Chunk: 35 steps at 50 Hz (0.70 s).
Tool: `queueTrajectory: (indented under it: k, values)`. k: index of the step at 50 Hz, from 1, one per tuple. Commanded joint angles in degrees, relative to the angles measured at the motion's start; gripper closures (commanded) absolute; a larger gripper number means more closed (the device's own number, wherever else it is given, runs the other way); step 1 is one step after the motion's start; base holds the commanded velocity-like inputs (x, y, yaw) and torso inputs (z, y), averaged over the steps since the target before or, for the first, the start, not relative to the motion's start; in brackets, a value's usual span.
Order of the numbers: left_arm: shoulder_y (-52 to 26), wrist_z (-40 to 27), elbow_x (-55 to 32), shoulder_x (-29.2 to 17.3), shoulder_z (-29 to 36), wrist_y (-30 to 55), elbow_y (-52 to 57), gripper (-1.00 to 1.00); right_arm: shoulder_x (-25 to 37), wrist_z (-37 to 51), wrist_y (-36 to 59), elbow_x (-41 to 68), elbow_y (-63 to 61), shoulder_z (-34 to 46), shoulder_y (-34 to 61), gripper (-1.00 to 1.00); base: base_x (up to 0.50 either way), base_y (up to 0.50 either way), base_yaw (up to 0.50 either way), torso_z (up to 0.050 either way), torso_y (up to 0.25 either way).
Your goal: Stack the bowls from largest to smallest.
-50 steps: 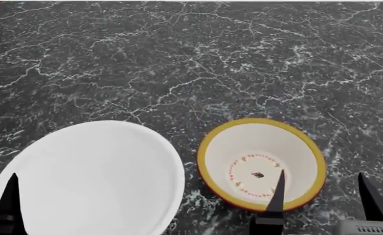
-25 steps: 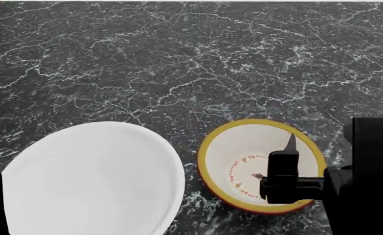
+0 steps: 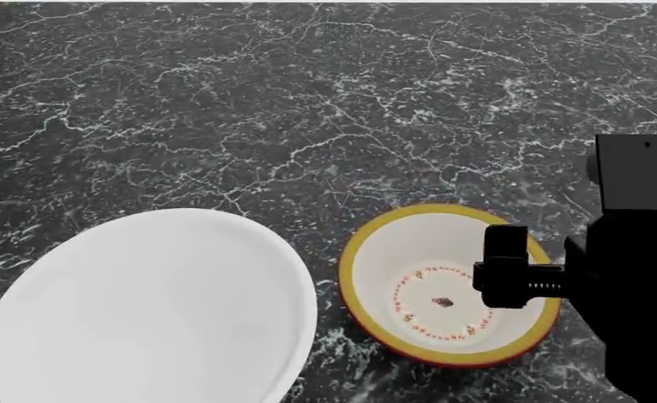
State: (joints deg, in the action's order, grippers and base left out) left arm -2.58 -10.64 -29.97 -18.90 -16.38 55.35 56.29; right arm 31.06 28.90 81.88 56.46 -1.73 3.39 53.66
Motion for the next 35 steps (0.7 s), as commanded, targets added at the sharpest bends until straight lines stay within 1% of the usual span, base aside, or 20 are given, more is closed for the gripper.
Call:
queueTrajectory:
  k: [1,6,9,12,18,32,33,35]
  values:
    - [0.29,0.63,0.38,0.44,-1.52,0.43,0.23,-1.0,-0.63,-3.68,-2.29,-2.29,10.04,3.19,2.24,-1.0,0.0,0.0,0.0,0.0,0.0]
    - [0.14,0.22,-0.02,0.29,-1.46,0.64,0.22,-1.0,-0.4,-5.72,-1.9,-3.53,13.05,6.66,4.21,-1.0,0.0,0.0,0.0,0.0,0.0]
    - [0.18,0.03,0.01,0.06,-1.0,0.57,0.24,-1.0,-0.67,-6.09,-1.0,-3.05,14.08,7.03,4.77,-1.0,0.0,0.0,0.0,0.0,0.0]
    - [0.12,-0.19,-0.27,-0.1,-0.91,0.79,0.32,-1.0,-0.92,-7.06,-2.06,-3.5,16.07,7.63,4.88,-1.0,0.0,0.0,0.0,0.0,0.0]
    - [0.22,-0.61,-0.99,-0.38,-1.44,1.07,0.55,-1.0,-1.88,-7.35,-2.39,-2.53,17.99,6.67,4.14,-1.0,0.0,0.0,0.0,0.0,0.0]
    - [0.32,-1.68,-2.29,-1.01,-1.54,1.03,0.68,-1.0,-2.29,-11.12,-6.92,-6.47,26.53,11.02,6.19,-1.0,0.0,0.0,0.0,0.0,0.0]
    - [0.59,-1.54,-1.79,-1.1,-0.99,0.42,0.03,-1.0,-3.47,-12.12,-8.27,-7.15,29.03,11.85,5.8,-1.0,0.0,0.0,0.0,0.0,0.0]
    - [0.69,-1.62,-1.88,-1.22,-1.06,0.33,0.08,-1.0,-3.7,-12.49,-8.54,-7.46,29.77,12.37,5.99,-1.0,0.0,0.0,0.0,0.0,0.0]
